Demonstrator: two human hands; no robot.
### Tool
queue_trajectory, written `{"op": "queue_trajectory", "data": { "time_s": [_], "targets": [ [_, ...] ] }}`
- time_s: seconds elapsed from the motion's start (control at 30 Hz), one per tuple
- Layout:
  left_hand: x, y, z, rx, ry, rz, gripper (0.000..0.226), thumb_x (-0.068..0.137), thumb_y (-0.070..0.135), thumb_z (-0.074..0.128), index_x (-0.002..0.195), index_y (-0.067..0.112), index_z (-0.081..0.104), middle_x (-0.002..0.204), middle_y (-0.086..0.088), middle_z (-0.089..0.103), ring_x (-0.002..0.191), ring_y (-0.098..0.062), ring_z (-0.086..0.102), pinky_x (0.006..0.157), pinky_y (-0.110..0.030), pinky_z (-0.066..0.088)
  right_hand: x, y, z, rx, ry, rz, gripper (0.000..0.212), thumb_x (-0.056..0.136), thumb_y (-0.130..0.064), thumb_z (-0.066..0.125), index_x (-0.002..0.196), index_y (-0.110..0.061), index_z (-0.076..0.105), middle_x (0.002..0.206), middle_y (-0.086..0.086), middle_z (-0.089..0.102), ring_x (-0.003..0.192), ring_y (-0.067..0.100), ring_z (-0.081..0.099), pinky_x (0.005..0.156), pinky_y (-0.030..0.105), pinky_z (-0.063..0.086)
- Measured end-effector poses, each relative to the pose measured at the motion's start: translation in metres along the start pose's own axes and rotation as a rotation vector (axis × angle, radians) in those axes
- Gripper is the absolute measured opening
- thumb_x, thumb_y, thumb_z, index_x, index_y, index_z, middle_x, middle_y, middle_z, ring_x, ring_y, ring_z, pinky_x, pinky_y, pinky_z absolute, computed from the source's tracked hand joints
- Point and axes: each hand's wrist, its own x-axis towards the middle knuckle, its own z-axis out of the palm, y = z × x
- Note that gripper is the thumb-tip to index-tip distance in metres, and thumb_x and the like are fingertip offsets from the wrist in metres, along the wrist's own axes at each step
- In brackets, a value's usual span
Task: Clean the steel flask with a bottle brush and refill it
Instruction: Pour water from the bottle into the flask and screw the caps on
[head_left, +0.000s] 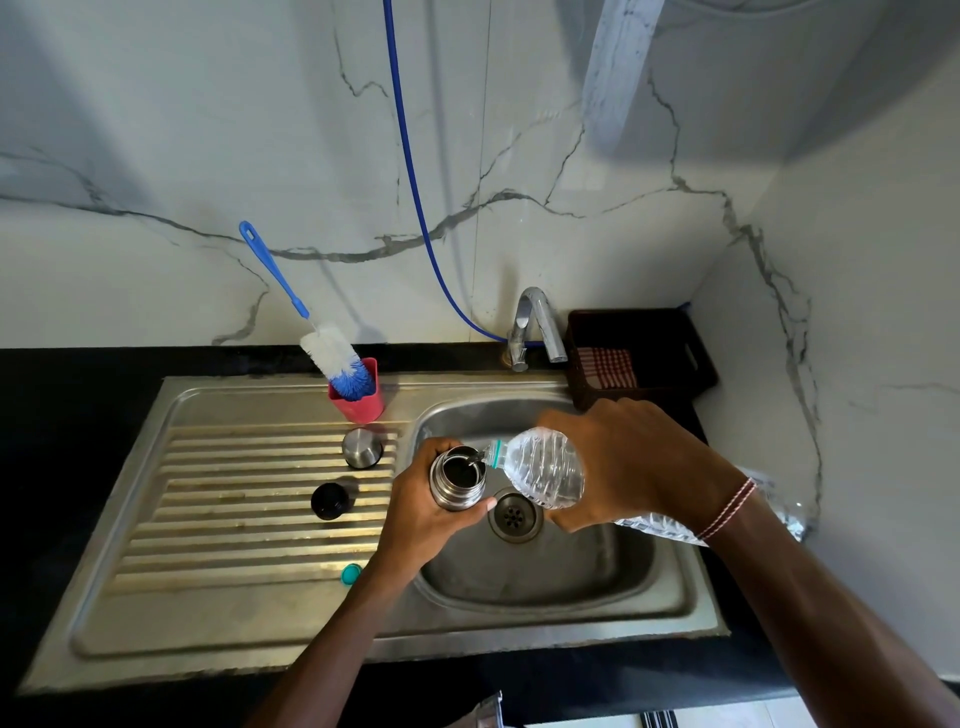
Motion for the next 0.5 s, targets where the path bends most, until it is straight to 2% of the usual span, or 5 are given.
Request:
{"op": "queue_trajectory", "data": {
  "time_s": [0.1,0.23,0.5],
  "targets": [
    [0.0,-0.0013,0.0004,0.005,0.0,-0.001,0.067,0.064,0.016,0.098,0.116,0.022,0.057,0.102,0.016,0.069,0.095,-0.011,0.07,0.082,-0.016,0.05,0.0004,0.0002,-0.0006,0.003,-0.01,0.0,0.091,0.06,-0.078,0.072,0.138,-0.039,0.047,0.105,-0.003,0.072,0.093,0.025,0.07,0.081,0.034,0.053],
    [-0.0001,-0.0032,0.0007,0.003,-0.002,-0.013,0.068,0.065,0.019,0.098,0.118,0.024,0.057,0.102,0.011,0.07,0.093,-0.015,0.071,0.079,-0.022,0.054,0.0004,-0.0001,-0.001,0.006,-0.006,0.001,0.091,0.06,-0.078,0.071,0.139,-0.038,0.047,0.105,-0.003,0.072,0.092,0.024,0.07,0.081,0.034,0.054],
    [-0.0007,-0.0028,0.0003,0.006,-0.005,-0.009,0.065,0.065,0.018,0.098,0.116,0.023,0.057,0.101,0.011,0.07,0.091,-0.014,0.07,0.078,-0.021,0.053,-0.001,-0.0024,-0.002,0.011,0.001,-0.014,0.089,0.061,-0.077,0.073,0.138,-0.037,0.051,0.107,-0.002,0.072,0.092,0.023,0.069,0.079,0.033,0.051]
  ]
}}
